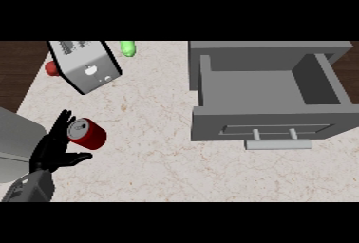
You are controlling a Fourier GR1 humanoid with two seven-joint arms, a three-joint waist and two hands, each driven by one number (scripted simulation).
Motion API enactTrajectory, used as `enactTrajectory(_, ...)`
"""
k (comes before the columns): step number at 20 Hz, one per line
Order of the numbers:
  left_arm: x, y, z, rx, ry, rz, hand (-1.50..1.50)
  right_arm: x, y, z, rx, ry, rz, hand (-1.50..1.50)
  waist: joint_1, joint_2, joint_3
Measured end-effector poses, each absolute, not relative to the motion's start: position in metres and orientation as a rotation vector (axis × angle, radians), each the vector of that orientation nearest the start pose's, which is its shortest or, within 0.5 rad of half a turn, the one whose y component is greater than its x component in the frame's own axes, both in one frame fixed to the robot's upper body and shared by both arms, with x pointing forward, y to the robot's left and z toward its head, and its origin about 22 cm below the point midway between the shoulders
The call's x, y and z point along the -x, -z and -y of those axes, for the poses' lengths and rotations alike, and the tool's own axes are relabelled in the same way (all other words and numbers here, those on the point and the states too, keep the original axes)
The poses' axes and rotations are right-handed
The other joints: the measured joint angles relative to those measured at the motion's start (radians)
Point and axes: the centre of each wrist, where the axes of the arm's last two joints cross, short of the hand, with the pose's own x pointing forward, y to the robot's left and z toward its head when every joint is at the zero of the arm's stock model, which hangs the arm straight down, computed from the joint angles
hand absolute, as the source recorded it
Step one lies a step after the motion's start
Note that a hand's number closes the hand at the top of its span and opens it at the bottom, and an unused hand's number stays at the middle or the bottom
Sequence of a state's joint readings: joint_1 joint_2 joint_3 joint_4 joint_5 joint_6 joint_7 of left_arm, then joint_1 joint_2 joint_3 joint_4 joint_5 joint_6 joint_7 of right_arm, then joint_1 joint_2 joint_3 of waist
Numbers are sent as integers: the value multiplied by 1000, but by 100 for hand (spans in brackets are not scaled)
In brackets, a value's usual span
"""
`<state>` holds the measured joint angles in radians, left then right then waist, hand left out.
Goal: Pick up the can, place it into the drawer and close the drawer
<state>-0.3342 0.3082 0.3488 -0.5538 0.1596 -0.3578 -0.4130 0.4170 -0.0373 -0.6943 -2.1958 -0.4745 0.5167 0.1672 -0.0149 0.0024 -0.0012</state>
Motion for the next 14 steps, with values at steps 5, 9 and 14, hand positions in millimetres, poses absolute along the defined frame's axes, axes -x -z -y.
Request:
enactTrajectory(5, -265, 112, -371, 93, -184, 1385, -150, -73, -111, 374, 187, 92, 1784, -150, -2, 1, 0)
enactTrajectory(9, -270, 115, -365, 119, -215, 1389, -150, -71, -111, 375, 192, 93, 1778, -150, -1, 1, 0)
enactTrajectory(14, -277, 114, -361, 171, -245, 1390, 150, -66, -115, 379, 177, 89, 1780, -150, -2, 1, 0)
